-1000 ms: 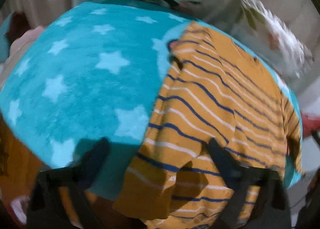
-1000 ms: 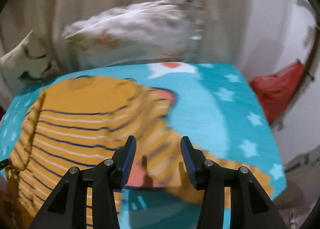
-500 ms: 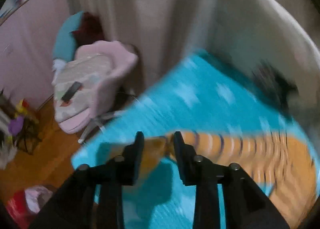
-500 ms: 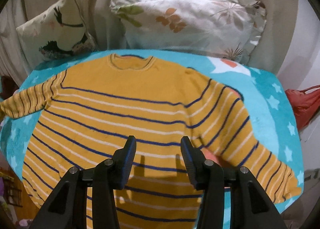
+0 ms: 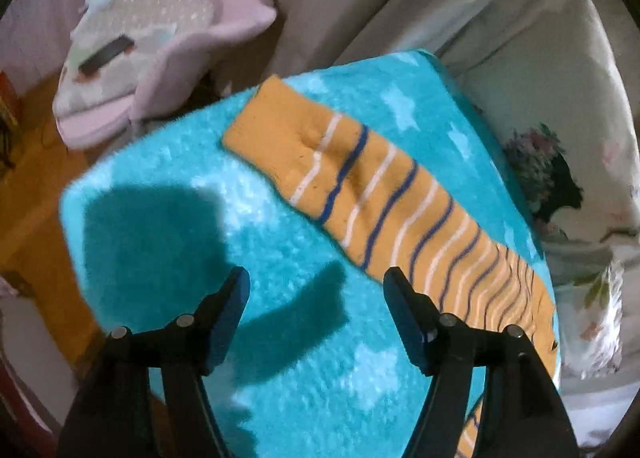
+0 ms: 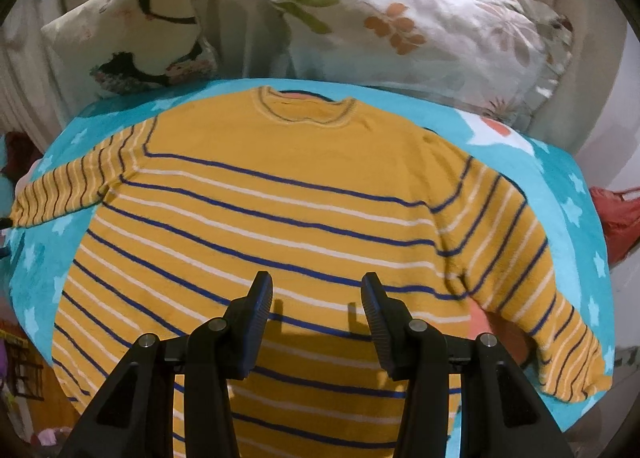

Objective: Fold small clothes

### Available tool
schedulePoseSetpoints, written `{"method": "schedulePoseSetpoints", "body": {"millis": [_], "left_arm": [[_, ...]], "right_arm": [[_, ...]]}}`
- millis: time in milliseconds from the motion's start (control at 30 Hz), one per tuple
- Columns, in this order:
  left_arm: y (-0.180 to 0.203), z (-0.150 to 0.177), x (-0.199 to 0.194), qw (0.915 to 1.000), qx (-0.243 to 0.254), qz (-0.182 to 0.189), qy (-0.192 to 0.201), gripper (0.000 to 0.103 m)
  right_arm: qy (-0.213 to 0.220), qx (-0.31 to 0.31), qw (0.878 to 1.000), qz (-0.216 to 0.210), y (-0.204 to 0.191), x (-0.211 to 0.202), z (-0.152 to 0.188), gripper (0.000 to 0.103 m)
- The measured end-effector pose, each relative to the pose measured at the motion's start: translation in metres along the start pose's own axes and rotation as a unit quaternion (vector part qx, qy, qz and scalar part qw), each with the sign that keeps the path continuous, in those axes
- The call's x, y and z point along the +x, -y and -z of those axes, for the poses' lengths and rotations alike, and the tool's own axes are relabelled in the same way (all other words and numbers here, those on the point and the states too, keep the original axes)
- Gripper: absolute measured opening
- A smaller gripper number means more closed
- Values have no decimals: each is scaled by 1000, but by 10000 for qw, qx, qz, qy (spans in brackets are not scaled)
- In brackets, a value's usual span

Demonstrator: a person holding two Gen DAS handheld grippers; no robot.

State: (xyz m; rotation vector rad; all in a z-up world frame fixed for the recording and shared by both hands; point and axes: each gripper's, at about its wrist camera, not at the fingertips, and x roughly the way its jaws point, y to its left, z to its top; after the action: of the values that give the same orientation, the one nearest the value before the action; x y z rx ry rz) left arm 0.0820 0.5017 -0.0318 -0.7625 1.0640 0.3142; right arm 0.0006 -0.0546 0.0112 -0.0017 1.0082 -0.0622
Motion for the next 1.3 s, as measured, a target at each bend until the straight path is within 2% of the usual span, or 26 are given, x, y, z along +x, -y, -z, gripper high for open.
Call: {"method": "schedulePoseSetpoints", "body": {"millis": [67,100,200,267,300,333,400,467,567,700,767,867,900,967,1033,1067,1167,1233,1300], "left_arm": [[0,-8,9,9999,-104,4,86,69],[4,-14,11,9997,-85,-25,237,69],[16,-19,18,9992,12,-177,352,69],[20,-26,23,9985,12,-317,449,63],[22,-31,24,9981,-32,-433,443,43],[21,-36,25,9977,-116,-538,399,10],[18,-46,23,9977,-473,-435,231,8],[27,-50,7,9973,-521,-321,409,8],[63,-42,-23,9971,-3,-134,751,8],[142,-13,-52,9915,743,694,811,8],[188,12,-58,9840,1173,1136,715,8],[263,66,-54,9648,1865,1831,310,8],[294,95,-47,9542,2184,2046,72,8],[331,139,-34,9411,2575,2175,-252,8],[365,190,-17,9218,3025,2333,-657,8],[380,220,-7,9089,3329,2336,-928,9],[389,273,9,8838,3789,2312,-1481,21],[377,289,5,8765,3912,2304,-1600,40],[361,291,1,8763,3945,2251,-1605,49]], "right_arm": [[32,-133,9999,-2,-9,-2,-2,50],[35,-180,9998,6,-13,-2,-2,50],[-3,-296,9996,20,-20,-3,0,50],[-48,-319,9995,50,-21,-2,2,50],[-69,-319,9994,71,-19,-2,3,50],[-77,-306,9995,89,-18,-2,4,50],[-47,-227,9997,111,-10,-4,6,50],[-13,-126,9998,123,-2,-6,7,50],[-16,81,9999,123,14,-6,13,50],[-82,456,9989,90,40,-4,24,50],[-84,669,9977,66,54,-5,28,50],[-45,878,9961,88,72,-10,33,50],[-32,928,9956,115,78,-11,35,50],[-29,1023,9946,163,90,-13,41,50],[-62,1144,9932,192,103,-13,48,50],[-79,1185,9927,195,109,-13,50,50],[-112,1314,9910,212,126,-14,59,50],[-71,1375,9902,216,137,-17,62,50],[-27,1401,9899,202,143,-19,62,50]]}}
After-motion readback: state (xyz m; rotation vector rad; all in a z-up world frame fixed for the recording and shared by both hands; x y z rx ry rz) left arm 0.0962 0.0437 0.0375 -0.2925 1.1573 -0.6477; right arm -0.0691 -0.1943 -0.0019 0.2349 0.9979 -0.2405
